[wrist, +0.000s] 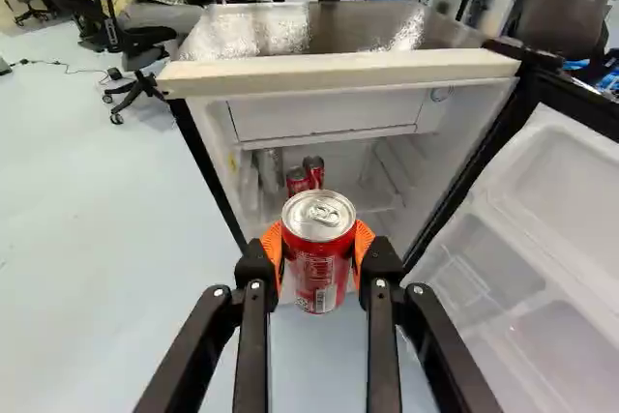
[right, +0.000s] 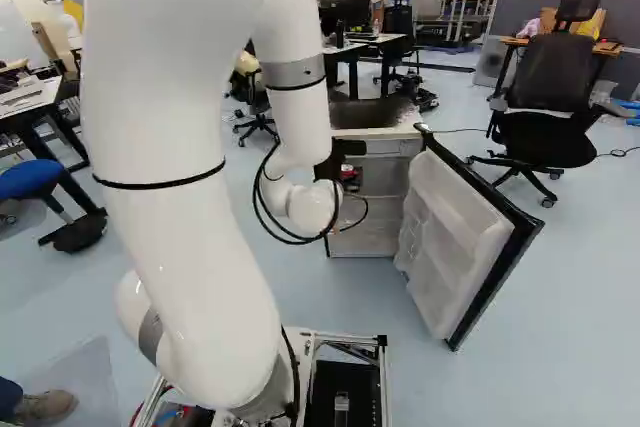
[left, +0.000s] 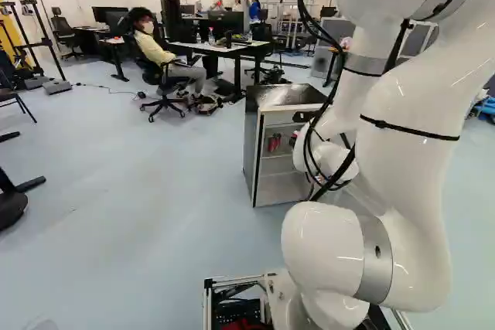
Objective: Grab a drink from the fridge
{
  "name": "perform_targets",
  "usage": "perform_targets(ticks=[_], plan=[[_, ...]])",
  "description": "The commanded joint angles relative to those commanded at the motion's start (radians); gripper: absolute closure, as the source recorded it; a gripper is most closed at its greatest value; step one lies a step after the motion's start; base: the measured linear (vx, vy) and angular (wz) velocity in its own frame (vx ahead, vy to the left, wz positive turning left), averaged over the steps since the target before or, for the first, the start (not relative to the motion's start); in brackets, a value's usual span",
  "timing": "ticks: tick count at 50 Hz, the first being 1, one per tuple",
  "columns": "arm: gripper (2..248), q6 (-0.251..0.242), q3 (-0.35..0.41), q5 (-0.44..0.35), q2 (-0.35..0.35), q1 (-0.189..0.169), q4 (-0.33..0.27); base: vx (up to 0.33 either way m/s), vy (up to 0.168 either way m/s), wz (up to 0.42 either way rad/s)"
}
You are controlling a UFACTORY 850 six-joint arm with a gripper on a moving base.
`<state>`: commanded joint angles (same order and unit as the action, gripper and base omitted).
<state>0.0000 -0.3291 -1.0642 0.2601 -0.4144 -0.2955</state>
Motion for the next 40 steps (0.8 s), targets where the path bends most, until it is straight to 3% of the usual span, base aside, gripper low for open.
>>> perform_targets(ticks=[40], plan=[[157, 0.0, -0.021, 0.065, -0.092, 0.017, 0.0, 0.0, 0.0, 0.0]])
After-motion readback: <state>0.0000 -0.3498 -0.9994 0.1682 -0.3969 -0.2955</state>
